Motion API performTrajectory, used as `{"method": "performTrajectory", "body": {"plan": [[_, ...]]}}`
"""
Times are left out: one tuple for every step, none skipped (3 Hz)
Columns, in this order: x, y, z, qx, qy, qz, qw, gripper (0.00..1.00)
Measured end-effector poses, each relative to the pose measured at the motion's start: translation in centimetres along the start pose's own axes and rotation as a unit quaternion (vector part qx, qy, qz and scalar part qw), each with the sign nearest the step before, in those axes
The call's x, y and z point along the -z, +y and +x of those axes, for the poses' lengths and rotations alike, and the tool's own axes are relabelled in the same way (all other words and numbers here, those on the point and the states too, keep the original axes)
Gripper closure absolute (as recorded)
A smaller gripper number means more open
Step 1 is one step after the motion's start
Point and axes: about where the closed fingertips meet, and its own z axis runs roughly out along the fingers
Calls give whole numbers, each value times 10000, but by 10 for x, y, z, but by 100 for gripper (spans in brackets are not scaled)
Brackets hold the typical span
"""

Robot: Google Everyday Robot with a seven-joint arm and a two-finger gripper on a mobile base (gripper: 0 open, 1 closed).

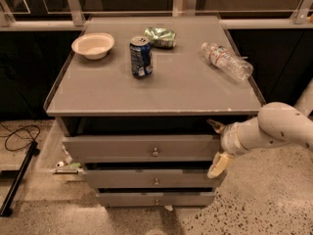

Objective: Open top drawer

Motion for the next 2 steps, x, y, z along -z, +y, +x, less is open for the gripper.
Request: {"method": "performTrajectory", "body": {"plan": [[0, 0, 0, 0, 0, 0, 10000, 0], [0, 0, 0, 1, 1, 0, 10000, 19]]}}
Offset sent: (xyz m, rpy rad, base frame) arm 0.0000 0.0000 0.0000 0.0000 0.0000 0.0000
